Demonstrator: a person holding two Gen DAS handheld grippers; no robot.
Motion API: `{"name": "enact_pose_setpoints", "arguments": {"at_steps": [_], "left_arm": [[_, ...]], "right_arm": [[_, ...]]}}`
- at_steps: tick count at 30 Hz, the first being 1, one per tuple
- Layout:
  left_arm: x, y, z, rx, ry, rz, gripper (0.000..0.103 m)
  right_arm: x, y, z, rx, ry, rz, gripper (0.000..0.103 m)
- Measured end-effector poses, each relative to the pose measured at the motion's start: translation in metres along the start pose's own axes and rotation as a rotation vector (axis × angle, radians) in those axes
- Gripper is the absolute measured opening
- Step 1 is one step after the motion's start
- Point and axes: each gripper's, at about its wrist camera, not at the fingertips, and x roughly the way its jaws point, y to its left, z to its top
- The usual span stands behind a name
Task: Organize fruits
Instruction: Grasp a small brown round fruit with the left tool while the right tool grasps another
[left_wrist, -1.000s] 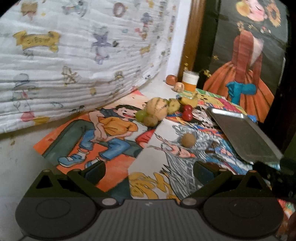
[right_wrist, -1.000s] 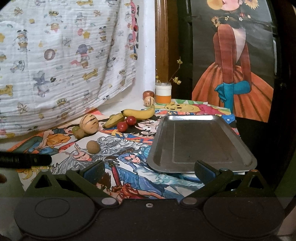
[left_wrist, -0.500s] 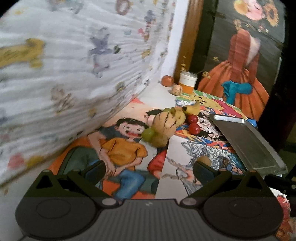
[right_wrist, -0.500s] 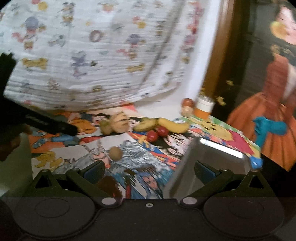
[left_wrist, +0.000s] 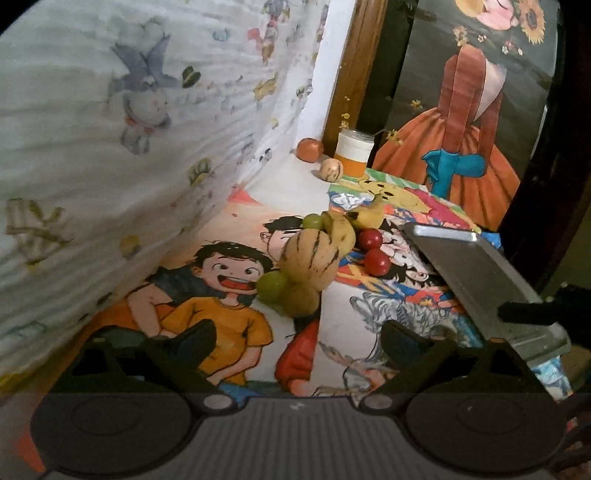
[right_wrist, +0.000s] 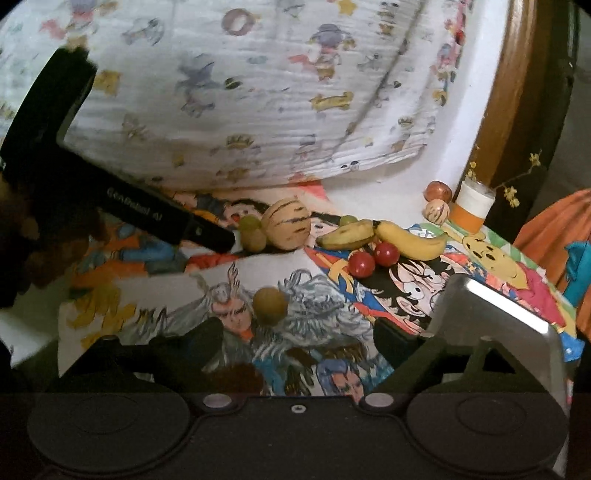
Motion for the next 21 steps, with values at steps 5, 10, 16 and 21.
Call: {"name": "enact_pose_setpoints", "arguments": {"at_steps": [5,10,16,21], "left_arm": [[0.014,0.001,0.004,-0.011,0.009,-0.003,0.095],[0.025,0.005,0.006,-0.015,0.029,0.004,0.087],[0.032,0.008,0.007,-0.057,0.04,-0.009,0.072],[0.038,0.008,0.01,-0.094,0.031,-0.02,0.063]], "right_arm": [[0.014,0.0,0.001,-0.002,0.018,0.033,0.079],[0.024,0.001,-0.003,-0.006,0.039,0.063,0.068],[0.031,0.001,-0.003,0.0,0.044,0.093,0.056],[0.038,0.004,-0.003,0.013,0.05,0.116,0.053]]}}
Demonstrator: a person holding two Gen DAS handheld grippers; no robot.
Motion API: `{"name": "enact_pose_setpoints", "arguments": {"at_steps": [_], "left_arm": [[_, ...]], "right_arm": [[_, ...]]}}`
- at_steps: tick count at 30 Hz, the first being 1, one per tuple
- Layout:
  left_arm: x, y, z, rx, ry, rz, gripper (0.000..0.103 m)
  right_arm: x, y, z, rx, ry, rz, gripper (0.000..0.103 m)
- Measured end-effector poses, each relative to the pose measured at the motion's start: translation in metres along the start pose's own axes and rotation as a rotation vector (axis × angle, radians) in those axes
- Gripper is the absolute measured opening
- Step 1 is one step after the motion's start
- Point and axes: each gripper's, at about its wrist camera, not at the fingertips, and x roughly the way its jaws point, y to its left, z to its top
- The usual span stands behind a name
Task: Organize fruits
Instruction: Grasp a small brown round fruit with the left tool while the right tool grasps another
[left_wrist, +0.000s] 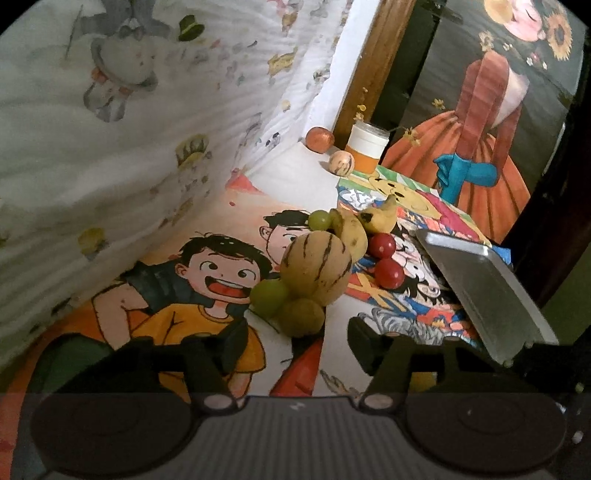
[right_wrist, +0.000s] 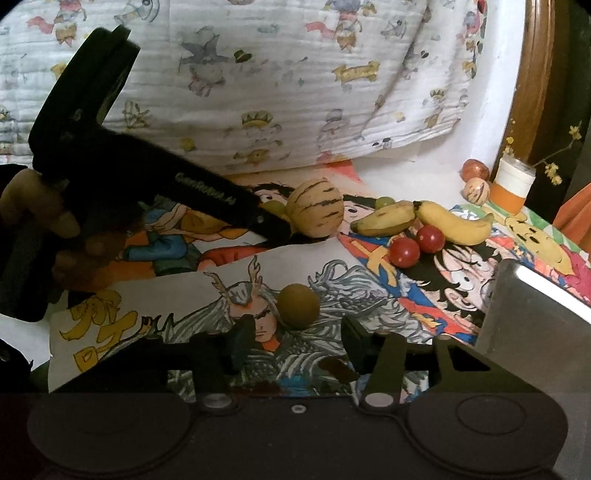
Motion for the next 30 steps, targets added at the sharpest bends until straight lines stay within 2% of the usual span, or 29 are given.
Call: {"name": "enact_pose_setpoints", "arguments": {"at_steps": [4,10,23,30], "left_arm": [[0.006,-0.001,0.002,-0.021,0.003,0.003,0.059],[0.01,-0.002,0.001,-0.059,-0.013,0.019,0.047],[0.015,-0.011,0.0,-0.043,-0.016,0.035,0.045],[0.016,-0.01,0.0,-0.038,-0.018,0.05,0.033]], "right_arm": [[0.004,0.0,0.002,0.012,-0.007,0.009,0.053],[0.009,-0.004,0.002,0.054,-0.013,0.007,0.053],[0.014,-0.005,0.001,0.093,-0.026,0.007,0.044],[0.014,-0.007,0.001,0.102,-0.032,0.002,0.04]]}}
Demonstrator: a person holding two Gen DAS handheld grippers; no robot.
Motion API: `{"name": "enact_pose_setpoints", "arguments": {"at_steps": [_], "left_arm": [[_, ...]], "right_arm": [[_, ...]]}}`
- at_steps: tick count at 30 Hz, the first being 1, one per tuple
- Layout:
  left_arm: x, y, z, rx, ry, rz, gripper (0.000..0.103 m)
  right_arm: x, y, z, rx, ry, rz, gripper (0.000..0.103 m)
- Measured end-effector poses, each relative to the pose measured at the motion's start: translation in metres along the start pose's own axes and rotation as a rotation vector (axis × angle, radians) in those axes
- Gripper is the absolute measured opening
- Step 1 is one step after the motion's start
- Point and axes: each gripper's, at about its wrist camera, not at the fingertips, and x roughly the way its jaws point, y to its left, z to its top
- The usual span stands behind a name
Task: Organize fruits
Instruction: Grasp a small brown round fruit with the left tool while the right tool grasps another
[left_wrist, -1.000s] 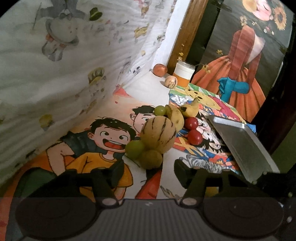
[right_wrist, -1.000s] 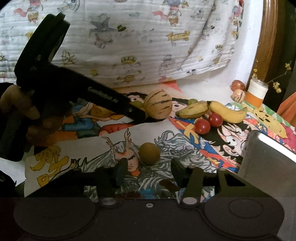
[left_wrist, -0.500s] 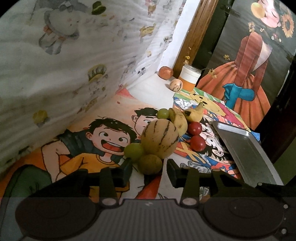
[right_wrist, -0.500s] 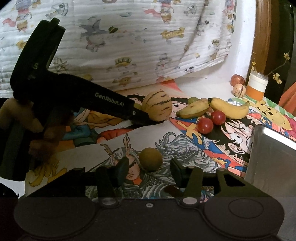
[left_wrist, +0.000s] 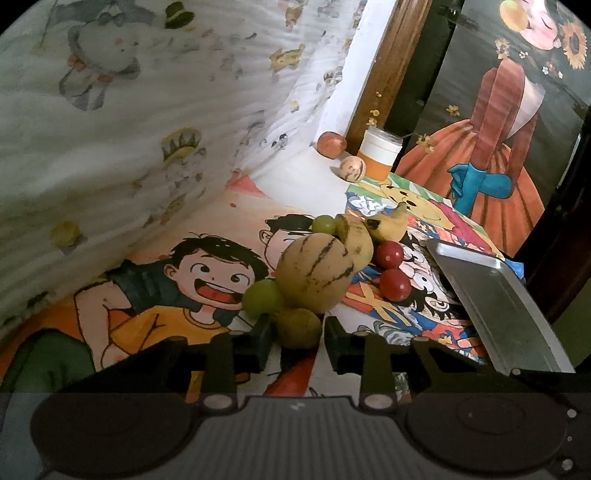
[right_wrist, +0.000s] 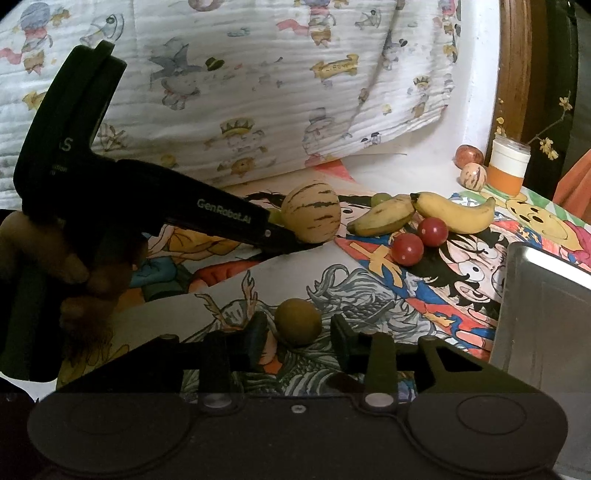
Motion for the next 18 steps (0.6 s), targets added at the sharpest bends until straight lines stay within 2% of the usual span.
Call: {"name": "enact_pose_setpoints", "arguments": {"at_steps": [6,10,18], "left_arm": [[0.0,-0.001,0.0,-0.009,-0.001,0.004,0.032],[-0.004,-0.003,-0.004,-0.007,0.002,0.006,0.032],[-0.022,-0.003,-0.012,-0.022,0.009,0.002,0.032]], "right_arm": [[0.001,0.0,0.001,0.007,-0.001,-0.007,0.04],[0.003,0.001,0.003,0.011,-0.003,-0.011,0.029],[-0.02,0.002,-0.003,0.058,-0.022,-0.023,0.029]]}}
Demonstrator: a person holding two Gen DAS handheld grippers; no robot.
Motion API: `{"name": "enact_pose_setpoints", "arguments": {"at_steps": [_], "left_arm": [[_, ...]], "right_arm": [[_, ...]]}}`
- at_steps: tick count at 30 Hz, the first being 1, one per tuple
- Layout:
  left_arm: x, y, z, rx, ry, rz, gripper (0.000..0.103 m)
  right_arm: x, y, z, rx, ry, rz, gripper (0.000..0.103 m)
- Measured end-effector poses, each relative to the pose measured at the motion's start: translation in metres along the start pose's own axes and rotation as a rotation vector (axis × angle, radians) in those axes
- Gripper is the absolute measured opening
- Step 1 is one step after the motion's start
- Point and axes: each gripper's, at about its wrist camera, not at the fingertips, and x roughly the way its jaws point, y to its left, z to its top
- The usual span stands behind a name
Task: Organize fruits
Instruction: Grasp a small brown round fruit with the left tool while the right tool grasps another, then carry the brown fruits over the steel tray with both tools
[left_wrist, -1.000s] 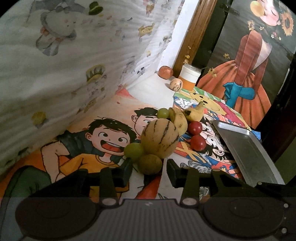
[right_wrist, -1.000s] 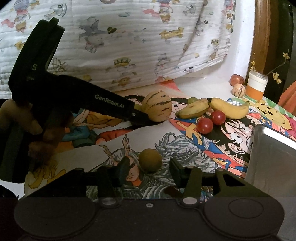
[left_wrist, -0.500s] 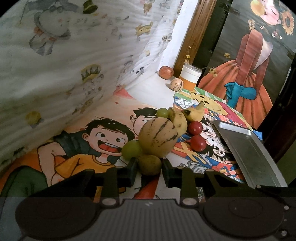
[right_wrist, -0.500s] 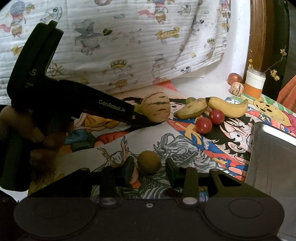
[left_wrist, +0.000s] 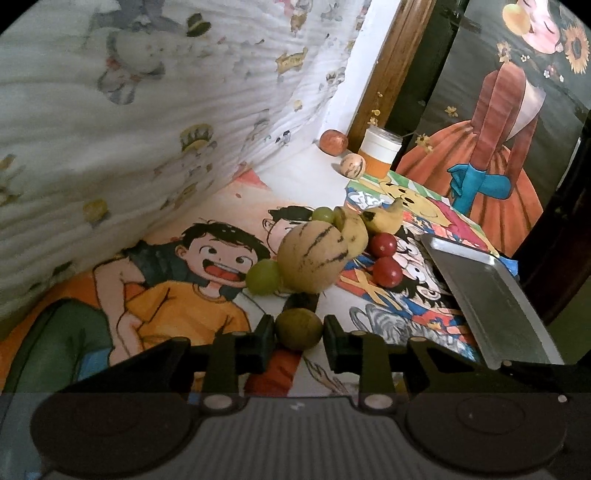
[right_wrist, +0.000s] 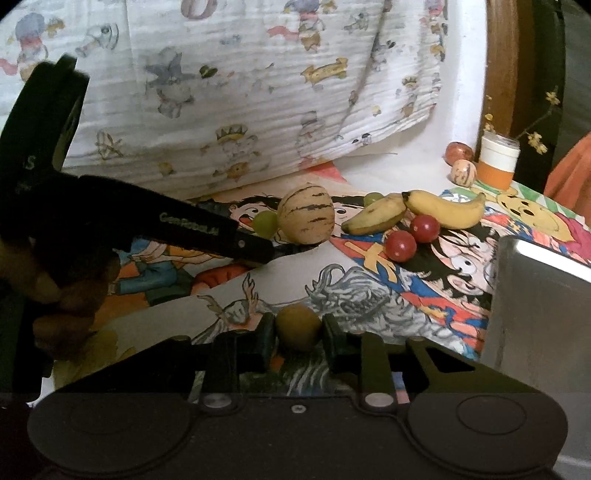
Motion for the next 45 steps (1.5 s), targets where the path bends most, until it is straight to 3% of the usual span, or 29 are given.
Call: {"name": "enact_pose_setpoints", "arguments": {"at_steps": [14,21,25,27,34,39,45], "left_arm": [[-0.06,-0.044,-0.014,0.047,-0.067,-0.102,0.032],[-0.072,-0.084,0.013,0.098,-0.119,-0.16,0.032],[-0.07,-0.104,0.038,0.096,-0.096,-0.243,0.032],[-0.065,-0.113,0.05,0.096,-0.09,-0.276,0.032],[-0.022,-0.145,0.081,0.134,-0.102,-0.285,0.032],[0.022,-0.157,0.087,0.169,-0.126,-0.293,0.032],[0.077,-0.174,0.089,0.247,-0.098,-0.286,0.032]], "right_arm": [[-0.118,-0.031,-0.009,0.085,-0.138,-0.106,0.029],[-0.17,-0.067,0.025,0.056,-0.221,-0.149,0.029],[-0.187,-0.104,0.056,0.08,-0.256,-0.168,0.029],[-0.187,-0.122,0.071,0.093,-0.255,-0.182,0.029],[-0.154,-0.172,0.095,0.087,-0.2,-0.253,0.029],[-0.115,-0.21,0.084,0.085,-0.188,-0.246,0.029],[-0.061,-0.25,0.066,0.096,-0.132,-0.216,0.029]]}}
